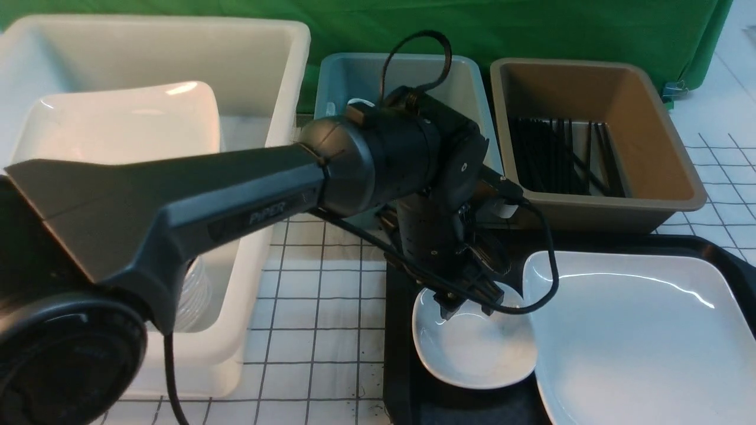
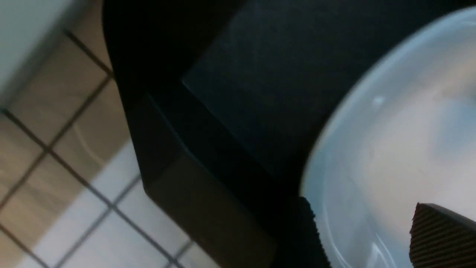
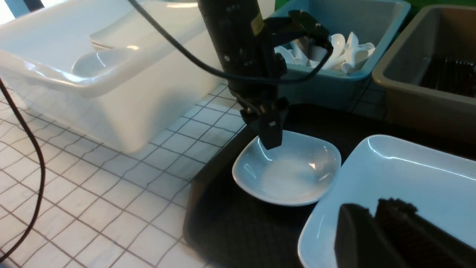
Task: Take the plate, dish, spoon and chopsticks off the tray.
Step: Use the left arm to grab a small plate from the dinner plate
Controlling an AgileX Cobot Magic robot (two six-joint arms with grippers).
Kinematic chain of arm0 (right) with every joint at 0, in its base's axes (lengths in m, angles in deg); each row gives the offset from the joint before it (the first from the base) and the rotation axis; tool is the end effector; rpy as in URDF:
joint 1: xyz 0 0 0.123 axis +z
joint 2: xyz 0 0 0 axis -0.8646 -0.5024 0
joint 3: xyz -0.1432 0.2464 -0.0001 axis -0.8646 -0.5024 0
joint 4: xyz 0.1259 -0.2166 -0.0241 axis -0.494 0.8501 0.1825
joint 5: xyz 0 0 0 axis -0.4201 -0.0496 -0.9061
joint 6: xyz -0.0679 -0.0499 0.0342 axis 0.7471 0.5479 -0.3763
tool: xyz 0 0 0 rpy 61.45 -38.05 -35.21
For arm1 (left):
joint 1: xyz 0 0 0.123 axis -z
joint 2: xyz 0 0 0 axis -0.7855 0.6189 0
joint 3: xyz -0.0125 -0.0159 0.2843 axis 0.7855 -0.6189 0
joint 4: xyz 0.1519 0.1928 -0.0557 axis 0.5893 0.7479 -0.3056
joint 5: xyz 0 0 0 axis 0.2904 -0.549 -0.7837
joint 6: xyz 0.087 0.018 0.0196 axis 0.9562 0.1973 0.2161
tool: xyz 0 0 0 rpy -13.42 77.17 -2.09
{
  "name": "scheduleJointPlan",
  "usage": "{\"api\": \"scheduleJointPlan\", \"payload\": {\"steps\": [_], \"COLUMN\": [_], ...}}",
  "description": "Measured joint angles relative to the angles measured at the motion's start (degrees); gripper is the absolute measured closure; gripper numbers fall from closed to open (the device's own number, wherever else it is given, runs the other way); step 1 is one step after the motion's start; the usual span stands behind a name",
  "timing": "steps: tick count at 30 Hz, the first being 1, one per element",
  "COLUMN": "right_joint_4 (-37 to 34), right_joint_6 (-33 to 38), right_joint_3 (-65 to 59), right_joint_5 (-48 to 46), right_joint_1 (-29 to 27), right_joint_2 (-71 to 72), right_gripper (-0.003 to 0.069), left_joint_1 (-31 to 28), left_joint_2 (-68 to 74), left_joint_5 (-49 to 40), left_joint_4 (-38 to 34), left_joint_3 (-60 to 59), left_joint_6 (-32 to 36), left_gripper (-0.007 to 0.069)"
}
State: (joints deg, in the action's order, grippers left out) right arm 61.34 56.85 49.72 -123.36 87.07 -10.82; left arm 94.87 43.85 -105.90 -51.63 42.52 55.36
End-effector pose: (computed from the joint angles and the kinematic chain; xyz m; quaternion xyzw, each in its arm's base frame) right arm 0.0157 0.0140 0.3047 -0.1839 0.7226 0.1871 0.6395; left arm 0.3317 -0.3037 0.1928 0.3693 0.9199 -0.0211 0.1304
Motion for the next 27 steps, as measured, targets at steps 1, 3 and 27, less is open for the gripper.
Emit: {"api": "scheduleJointPlan", "payload": {"steps": [1,3,27], "right_joint_4": [0.0,0.0,0.0], "right_joint_6": [-0.1,-1.0,-1.4], "right_joint_3": [0.0,0.0,0.0], "right_joint_5": [0.1,0.0,-0.6], "right_joint_1": [0.0,0.0,0.0], "right_joint_2": [0.0,0.0,0.0], "right_gripper": [0.0533,0.0533,0.0512], "left_joint_1": [0.0,0.0,-0.3], "left_joint_2": [0.1,1.3,4.2], "left_joint_5": [0.0,1.9,2.1], "left_joint_4": [0.1,2.4,-2.3], "left_joint_3": [0.0,0.0,1.2], "left_joint_6": [0.0,0.0,5.5], "left_gripper": [0.0239,0.0239,0.0401]}}
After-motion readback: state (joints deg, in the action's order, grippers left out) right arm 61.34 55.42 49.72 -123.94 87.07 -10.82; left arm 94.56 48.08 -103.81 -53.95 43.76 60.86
